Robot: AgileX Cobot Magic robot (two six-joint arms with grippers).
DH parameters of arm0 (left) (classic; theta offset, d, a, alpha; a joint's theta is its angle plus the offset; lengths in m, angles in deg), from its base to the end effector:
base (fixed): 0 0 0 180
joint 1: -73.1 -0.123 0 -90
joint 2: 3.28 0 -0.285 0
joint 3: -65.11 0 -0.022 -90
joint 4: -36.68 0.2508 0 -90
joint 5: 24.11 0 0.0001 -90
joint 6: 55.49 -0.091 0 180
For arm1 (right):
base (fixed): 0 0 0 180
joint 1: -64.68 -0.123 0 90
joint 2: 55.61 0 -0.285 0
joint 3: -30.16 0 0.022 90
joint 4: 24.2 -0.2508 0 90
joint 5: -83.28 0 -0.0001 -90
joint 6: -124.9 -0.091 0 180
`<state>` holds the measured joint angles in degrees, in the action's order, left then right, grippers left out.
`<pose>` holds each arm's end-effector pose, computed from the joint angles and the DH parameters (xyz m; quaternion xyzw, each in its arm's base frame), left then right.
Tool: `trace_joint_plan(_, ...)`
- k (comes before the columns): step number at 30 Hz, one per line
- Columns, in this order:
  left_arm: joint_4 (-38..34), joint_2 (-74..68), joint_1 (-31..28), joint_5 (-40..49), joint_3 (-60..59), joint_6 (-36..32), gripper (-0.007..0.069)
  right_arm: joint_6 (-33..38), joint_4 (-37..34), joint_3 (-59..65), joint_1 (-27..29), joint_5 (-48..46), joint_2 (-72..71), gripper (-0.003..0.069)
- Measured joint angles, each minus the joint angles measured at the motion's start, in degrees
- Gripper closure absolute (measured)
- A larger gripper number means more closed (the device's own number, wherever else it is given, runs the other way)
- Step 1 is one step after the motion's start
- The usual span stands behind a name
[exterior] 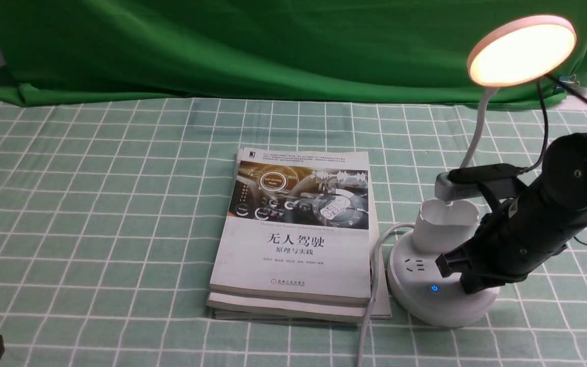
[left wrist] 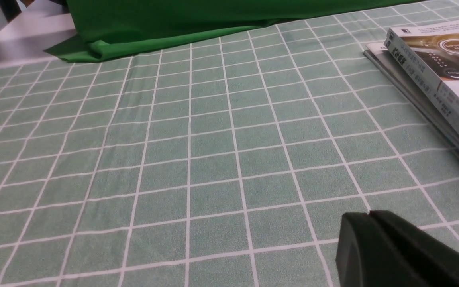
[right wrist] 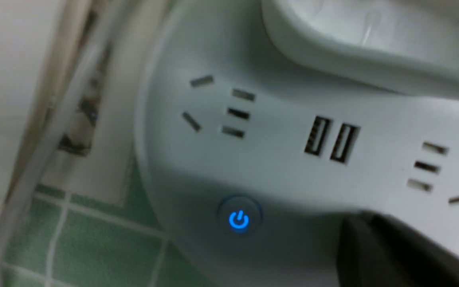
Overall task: Turn off the desk lamp on the blue coffee tablecloth by hand.
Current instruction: 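Press the power button on the lamp base to turn the lamp off with the right gripper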
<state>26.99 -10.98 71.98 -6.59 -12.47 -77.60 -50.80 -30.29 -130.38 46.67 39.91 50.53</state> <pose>0.0545 -0.0036 0.1839 0.0955 0.7743 0.0565 0.6230 0.2961 0.1032 0.1796 -0.1580 0.9819 0.0512 0.0905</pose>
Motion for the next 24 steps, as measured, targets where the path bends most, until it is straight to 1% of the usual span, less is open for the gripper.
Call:
trace_joint_plan(7,0.0,0.0,0.0,0.0,0.0,0.0,0.0624,-0.1,0.0,-0.5,0.0,-0.5,0.3,0.0622)
trace_joint_plan(16,0.0,0.0,0.0,0.0,0.0,0.0,0.0624,-0.1,0.0,0.0,-0.1,-0.2,-6.5,0.0621)
trace_joint_plan(24,0.0,0.0,0.0,0.0,0.0,0.0,0.0624,-1.5,0.0,1.0,-0.1,0.1,-4.3,0.0621)
